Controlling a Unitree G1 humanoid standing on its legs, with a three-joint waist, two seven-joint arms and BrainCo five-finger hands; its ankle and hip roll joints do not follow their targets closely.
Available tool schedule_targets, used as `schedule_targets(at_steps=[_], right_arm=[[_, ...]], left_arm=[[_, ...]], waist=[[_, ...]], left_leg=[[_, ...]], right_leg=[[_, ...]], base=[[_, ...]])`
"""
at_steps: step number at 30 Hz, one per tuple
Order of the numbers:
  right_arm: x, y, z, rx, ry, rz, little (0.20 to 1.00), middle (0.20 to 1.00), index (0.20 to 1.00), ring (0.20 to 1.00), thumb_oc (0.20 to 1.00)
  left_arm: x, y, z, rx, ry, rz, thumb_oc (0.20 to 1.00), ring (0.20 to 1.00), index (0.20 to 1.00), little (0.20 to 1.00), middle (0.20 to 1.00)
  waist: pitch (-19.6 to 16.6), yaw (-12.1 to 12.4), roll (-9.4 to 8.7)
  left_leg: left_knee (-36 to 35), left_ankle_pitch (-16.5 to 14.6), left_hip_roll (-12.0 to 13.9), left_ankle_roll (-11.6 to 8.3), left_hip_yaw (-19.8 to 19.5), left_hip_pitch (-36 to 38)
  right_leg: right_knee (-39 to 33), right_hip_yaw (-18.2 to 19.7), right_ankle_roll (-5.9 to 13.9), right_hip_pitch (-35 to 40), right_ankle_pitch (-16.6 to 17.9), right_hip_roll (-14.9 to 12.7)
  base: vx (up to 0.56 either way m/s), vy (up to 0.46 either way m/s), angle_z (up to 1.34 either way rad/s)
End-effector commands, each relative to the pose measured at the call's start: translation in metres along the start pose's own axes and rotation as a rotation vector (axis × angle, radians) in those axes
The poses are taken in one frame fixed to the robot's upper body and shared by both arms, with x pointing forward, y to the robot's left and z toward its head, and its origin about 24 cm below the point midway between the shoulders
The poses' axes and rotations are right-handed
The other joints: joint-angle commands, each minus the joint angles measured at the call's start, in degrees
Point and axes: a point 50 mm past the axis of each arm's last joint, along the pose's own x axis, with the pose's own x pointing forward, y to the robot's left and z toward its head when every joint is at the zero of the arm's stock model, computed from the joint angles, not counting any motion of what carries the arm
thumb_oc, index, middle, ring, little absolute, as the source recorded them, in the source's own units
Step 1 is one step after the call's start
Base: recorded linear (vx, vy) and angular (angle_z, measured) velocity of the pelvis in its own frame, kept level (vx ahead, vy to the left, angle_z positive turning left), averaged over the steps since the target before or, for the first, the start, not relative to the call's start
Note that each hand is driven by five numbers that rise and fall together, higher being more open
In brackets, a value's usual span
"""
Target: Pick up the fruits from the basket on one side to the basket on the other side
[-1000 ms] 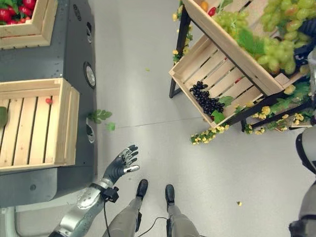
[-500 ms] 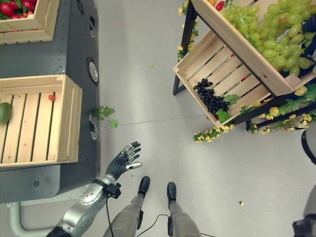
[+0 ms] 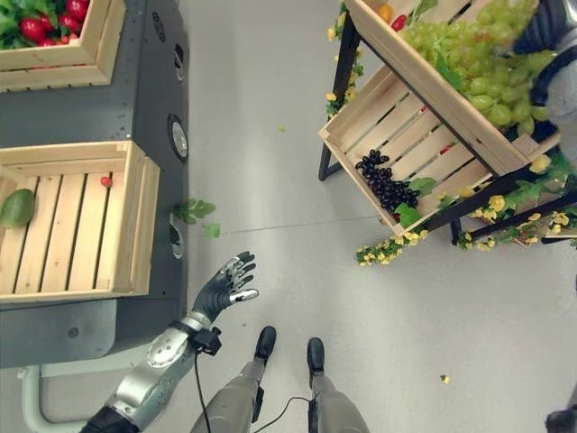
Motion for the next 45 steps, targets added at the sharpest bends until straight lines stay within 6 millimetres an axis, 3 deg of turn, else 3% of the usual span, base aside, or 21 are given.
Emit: schedule_targets(at_steps=[1, 5, 6, 14, 20, 24, 28, 33, 35, 37, 38, 39, 42, 45], right_arm=[[-0.02, 0.013, 0.002, 0.337, -0.028, -0.026, 1.0, 1.0, 1.0, 1.0, 1.0], [-0.068, 0.039, 0.007, 0.625, -0.07, 0.022, 1.0, 1.0, 1.0, 1.0, 1.0], [-0.087, 0.048, 0.015, 0.728, -0.099, 0.057, 1.0, 1.0, 1.0, 1.0, 1.0], [-0.142, 0.072, 0.042, 0.998, -0.143, 0.171, 1.0, 1.0, 1.0, 1.0, 1.0], [-0.181, 0.091, 0.054, 1.087, -0.113, 0.267, 1.0, 1.0, 1.0, 1.0, 1.0], [-0.19, 0.096, 0.054, 1.087, -0.092, 0.286, 1.0, 1.0, 1.0, 1.0, 1.0], [-0.213, 0.106, 0.05, 1.069, -0.025, 0.334, 1.0, 1.0, 1.0, 1.0, 1.0], [-0.229, 0.118, 0.04, 1.012, 0.048, 0.362, 1.0, 1.0, 1.0, 1.0, 1.0], [-0.237, 0.118, 0.03, 0.979, 0.097, 0.341, 1.0, 1.0, 1.0, 1.0, 1.0], [-0.247, 0.123, 0.021, 0.941, 0.16, 0.337, 1.0, 1.0, 1.0, 1.0, 1.0], [-0.247, 0.123, 0.021, 0.941, 0.16, 0.337, 1.0, 1.0, 1.0, 1.0, 1.0], [-0.253, 0.129, 0.016, 0.925, 0.199, 0.349, 1.0, 1.0, 1.0, 1.0, 1.0], [-0.262, 0.133, 0.012, 0.92, 0.231, 0.38, 1.0, 1.0, 1.0, 1.0, 1.0], [-0.276, 0.144, 0.008, 0.926, 0.307, 0.413, 1.0, 1.0, 1.0, 1.0, 1.0]], left_arm=[[-0.006, 0.001, 0.007, -0.041, -0.093, 0.061, 1.0, 1.0, 1.0, 1.0, 1.0], [-0.013, 0.009, 0.004, -0.066, -0.094, 0.116, 1.0, 1.0, 1.0, 1.0, 1.0], [-0.018, 0.014, 0.001, -0.066, -0.084, 0.15, 1.0, 1.0, 1.0, 1.0, 1.0], [-0.027, 0.019, -0.011, -0.122, -0.053, 0.218, 1.0, 1.0, 1.0, 1.0, 1.0], [-0.033, 0.02, -0.018, -0.149, -0.035, 0.246, 1.0, 1.0, 1.0, 1.0, 1.0], [-0.035, 0.022, -0.02, -0.15, -0.031, 0.261, 1.0, 1.0, 1.0, 1.0, 1.0], [-0.044, 0.024, -0.024, -0.167, -0.032, 0.303, 1.0, 1.0, 1.0, 1.0, 1.0], [-0.046, 0.029, -0.026, -0.194, -0.048, 0.34, 1.0, 1.0, 1.0, 1.0, 1.0], [-0.044, 0.03, -0.026, -0.199, -0.053, 0.349, 1.0, 1.0, 1.0, 1.0, 1.0], [-0.044, 0.03, -0.029, -0.197, -0.044, 0.363, 1.0, 1.0, 1.0, 1.0, 1.0], [-0.044, 0.03, -0.029, -0.197, -0.044, 0.363, 1.0, 1.0, 1.0, 1.0, 1.0], [-0.045, 0.033, -0.029, -0.19, -0.049, 0.38, 1.0, 1.0, 1.0, 1.0, 1.0], [-0.047, 0.034, -0.031, -0.199, -0.052, 0.392, 1.0, 1.0, 1.0, 1.0, 1.0], [-0.048, 0.033, -0.035, -0.228, -0.042, 0.407, 1.0, 1.0, 1.0, 1.0, 1.0]], waist=[[-2.7, -1.4, -1.08], [-3.3, -1.3, -1.54], [-3.7, -1.1, -1.7], [-5.6, -0.9, -1.6], [-7.1, -0.8, -0.89], [-7.2, -0.8, -0.63], [-7.0, -0.6, 0.46], [-5.0, 0.0, 1.78], [-4.6, -1.0, 2.05], [-4.8, -2.4, 2.5], [-4.9, -2.4, 2.51], [-4.7, -3.1, 2.8], [-4.8, -3.6, 1.82], [-5.7, -3.8, 1.76]], left_leg=[[-0.3, -2.2, 0.2, -3.08, -0.5, -1.3], [0.1, -2.4, 0.3, -2.87, -0.9, -1.1], [0.4, -2.5, 0.2, -2.83, -1.0, -1.0], [1.0, -2.9, 0.4, -2.74, -1.4, 0.2], [1.7, -3.1, 0.3, -2.9, -2.2, 1.4], [2.4, -3.3, 0.2, -3.0, -2.5, 1.7], [4.7, -3.9, -0.4, -3.31, -3.2, 1.9], [5.6, -1.0, 0.2, -5.25, -4.5, -1.5], [5.3, -0.4, 1.0, -4.83, -0.3, -3.1], [5.6, -1.0, 2.8, -3.94, 8.0, -3.6], [5.6, -1.0, 2.8, -3.94, 8.0, -3.7], [9.0, -2.5, 3.3, -3.38, 14.1, -3.2], [14.0, -9.2, 2.0, -2.33, 14.9, -0.2], [14.4, -14.5, -0.7, -1.21, 14.8, 6.1]], right_leg=[[0.7, 0.7, 4.36, -2.4, -3.6, -0.6], [0.8, 0.4, 4.08, -2.0, -4.0, -0.4], [0.8, 0.2, 3.93, -1.7, -4.1, -0.3], [0.9, -0.3, 3.51, -0.2, -5.0, 0.2], [0.9, -1.3, 2.92, 1.8, -5.9, 0.5], [1.0, -1.9, 2.74, 2.4, -6.2, 0.6], [1.1, -3.1, 2.22, 4.1, -6.9, 0.7], [1.4, -6.4, 1.68, 3.2, -7.4, 0.4], [1.8, -8.5, 1.95, 2.1, -7.3, -0.5], [1.9, -11.3, 2.5, 1.4, -7.1, -1.4], [1.9, -11.4, 2.5, 1.3, -7.1, -1.4], [2.7, -14.2, 2.54, 0.8, -6.7, -2.1], [3.6, -18.3, 2.68, 0.2, -5.9, -4.4], [3.7, -22.4, 2.51, 1.3, -6.2, -5.0]], base=[[-0.02, -0.039, 0.07], [-0.01, -0.051, -0.01], [0.0, -0.045, 0.03], [0.0, -0.03, 0.02], [0.0, -0.04, 0.11], [-0.01, -0.03, 0.12], [-0.02, -0.04, 0.19], [-0.13, -0.046, 0.29], [-0.17, -0.012, 0.63], [-0.09, -0.029, 1.03], [-0.14, -0.064, 1.44], [-0.14, -0.057, 0.99], [-0.17, -0.047, 0.93], [-0.03, -0.026, 0.71]])
